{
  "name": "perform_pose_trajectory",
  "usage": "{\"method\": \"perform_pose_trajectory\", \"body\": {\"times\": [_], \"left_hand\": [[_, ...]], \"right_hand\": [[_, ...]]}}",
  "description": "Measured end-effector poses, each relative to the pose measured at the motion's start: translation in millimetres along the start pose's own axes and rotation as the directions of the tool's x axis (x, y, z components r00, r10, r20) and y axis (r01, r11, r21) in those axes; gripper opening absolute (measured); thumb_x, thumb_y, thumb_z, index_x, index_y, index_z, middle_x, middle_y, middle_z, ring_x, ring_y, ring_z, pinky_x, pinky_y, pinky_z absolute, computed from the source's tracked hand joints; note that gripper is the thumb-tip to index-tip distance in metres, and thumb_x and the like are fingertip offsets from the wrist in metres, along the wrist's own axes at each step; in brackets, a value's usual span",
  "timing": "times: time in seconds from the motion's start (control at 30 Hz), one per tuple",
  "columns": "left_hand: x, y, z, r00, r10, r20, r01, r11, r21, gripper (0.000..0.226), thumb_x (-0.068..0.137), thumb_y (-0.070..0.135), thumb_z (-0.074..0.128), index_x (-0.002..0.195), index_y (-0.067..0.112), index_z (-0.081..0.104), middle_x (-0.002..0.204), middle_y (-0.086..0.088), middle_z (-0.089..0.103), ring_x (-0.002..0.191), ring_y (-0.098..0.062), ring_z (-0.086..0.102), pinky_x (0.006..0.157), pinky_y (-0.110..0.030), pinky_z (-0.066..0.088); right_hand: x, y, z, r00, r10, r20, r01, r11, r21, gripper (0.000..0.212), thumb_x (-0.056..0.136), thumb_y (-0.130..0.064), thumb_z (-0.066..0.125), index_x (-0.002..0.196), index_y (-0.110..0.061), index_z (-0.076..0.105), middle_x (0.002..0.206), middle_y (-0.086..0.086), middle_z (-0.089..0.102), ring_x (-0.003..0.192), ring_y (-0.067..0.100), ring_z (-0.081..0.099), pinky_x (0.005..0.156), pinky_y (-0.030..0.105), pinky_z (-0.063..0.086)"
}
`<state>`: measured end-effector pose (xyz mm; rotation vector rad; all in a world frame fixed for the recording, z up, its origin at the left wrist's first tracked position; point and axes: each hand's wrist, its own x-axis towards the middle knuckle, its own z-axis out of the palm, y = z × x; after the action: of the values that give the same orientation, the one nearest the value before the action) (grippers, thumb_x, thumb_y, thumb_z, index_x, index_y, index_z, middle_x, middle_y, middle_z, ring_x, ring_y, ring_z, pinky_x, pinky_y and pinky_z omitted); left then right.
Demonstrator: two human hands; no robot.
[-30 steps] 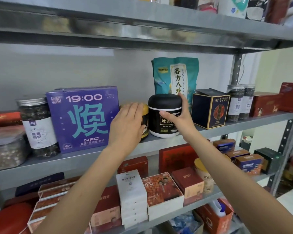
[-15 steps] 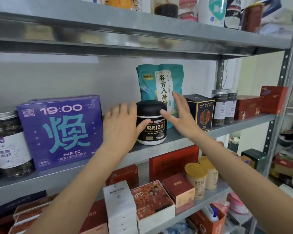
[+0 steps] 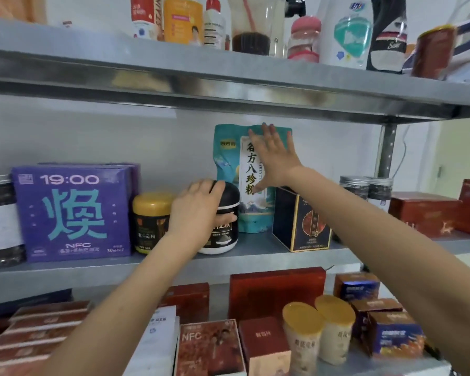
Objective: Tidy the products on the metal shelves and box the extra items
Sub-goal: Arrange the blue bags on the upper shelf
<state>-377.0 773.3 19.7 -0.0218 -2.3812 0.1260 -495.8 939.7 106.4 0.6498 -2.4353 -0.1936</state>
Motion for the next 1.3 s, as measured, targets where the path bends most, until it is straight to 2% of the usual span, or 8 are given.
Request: {"method": "perform_pose_trajectory", "body": {"times": [0.17,0.33,0.53,0.67,0.83,0.97,1.1,1.3], "left_hand": [[-0.5,5.8,1.1,0.999,-0.047,-0.004,0.047,0.998,0.042,0.072,0.085,0.063,0.054,0.144,0.025,0.034,0.143,0.002,0.044,0.128,-0.021,0.043,0.089,-0.034,0.045],[-0.2,7.2,1.2,0.998,-0.057,-0.018,0.058,0.997,0.051,0.074,0.085,0.062,0.056,0.145,0.026,0.034,0.144,0.003,0.043,0.127,-0.021,0.043,0.090,-0.033,0.043],[-0.9,9.2,5.8,0.996,-0.063,-0.058,0.067,0.995,0.077,0.073,0.085,0.062,0.056,0.144,0.024,0.035,0.143,0.001,0.046,0.127,-0.022,0.045,0.092,-0.033,0.045],[-0.2,8.3,8.5,0.996,-0.051,-0.072,0.057,0.995,0.078,0.074,0.086,0.063,0.055,0.145,0.023,0.035,0.144,0.000,0.045,0.128,-0.022,0.044,0.095,-0.033,0.043],[-0.1,7.3,9.1,0.995,-0.043,-0.091,0.051,0.994,0.095,0.074,0.087,0.064,0.053,0.145,0.023,0.033,0.143,0.000,0.045,0.128,-0.021,0.043,0.096,-0.032,0.042],[-0.3,7.3,10.3,0.995,-0.033,-0.094,0.042,0.994,0.098,0.074,0.087,0.063,0.052,0.145,0.022,0.033,0.143,-0.001,0.045,0.128,-0.022,0.043,0.098,-0.032,0.041],[-0.4,6.1,11.3,0.995,-0.026,-0.100,0.037,0.994,0.104,0.073,0.088,0.064,0.051,0.145,0.022,0.033,0.143,-0.002,0.044,0.129,-0.023,0.043,0.100,-0.032,0.039],[-1.1,5.3,12.7,0.994,-0.016,-0.109,0.029,0.992,0.119,0.074,0.088,0.065,0.049,0.145,0.021,0.032,0.143,-0.003,0.044,0.129,-0.023,0.043,0.101,-0.032,0.040]], "right_hand": [[25.5,4.9,12.1,0.996,-0.020,0.088,0.016,0.998,0.055,0.147,0.057,-0.061,0.084,0.151,-0.023,-0.024,0.157,0.020,-0.025,0.145,0.037,-0.022,0.111,0.063,-0.012],[28.2,5.6,26.7,0.999,-0.026,0.042,0.024,0.998,0.063,0.146,0.056,-0.057,0.086,0.151,-0.026,-0.021,0.160,0.019,-0.017,0.148,0.035,-0.013,0.110,0.066,-0.010],[22.1,5.7,34.6,0.999,-0.032,-0.015,0.033,0.999,0.042,0.142,0.059,-0.054,0.085,0.152,-0.025,-0.019,0.154,0.018,0.027,0.145,0.033,0.019,0.114,0.062,-0.002],[20.9,5.7,31.2,0.999,-0.048,-0.019,0.049,0.997,0.052,0.125,0.059,-0.052,0.086,0.154,-0.022,0.011,0.146,0.011,0.042,0.141,0.030,0.028,0.117,0.058,0.006],[16.8,1.6,25.2,0.997,-0.068,-0.027,0.069,0.997,0.030,0.089,0.060,-0.047,0.087,0.134,-0.019,0.046,0.128,0.003,0.059,0.127,0.026,0.044,0.112,0.046,0.020],[9.9,-3.1,23.1,0.990,-0.079,-0.113,0.083,0.996,0.032,0.072,0.060,-0.041,0.087,0.120,-0.018,0.053,0.116,0.001,0.063,0.117,0.023,0.049,0.107,0.042,0.025],[3.0,-8.7,19.8,0.974,-0.090,-0.208,0.091,0.996,-0.005,0.067,0.064,-0.037,0.086,0.119,-0.016,0.054,0.117,0.003,0.064,0.117,0.023,0.050,0.108,0.042,0.024],[-5.9,-5.9,2.8,0.935,-0.015,-0.355,0.047,0.996,0.082,0.062,0.066,-0.037,0.085,0.115,-0.018,0.053,0.116,0.000,0.063,0.117,0.023,0.047,0.108,0.040,0.018]]}}
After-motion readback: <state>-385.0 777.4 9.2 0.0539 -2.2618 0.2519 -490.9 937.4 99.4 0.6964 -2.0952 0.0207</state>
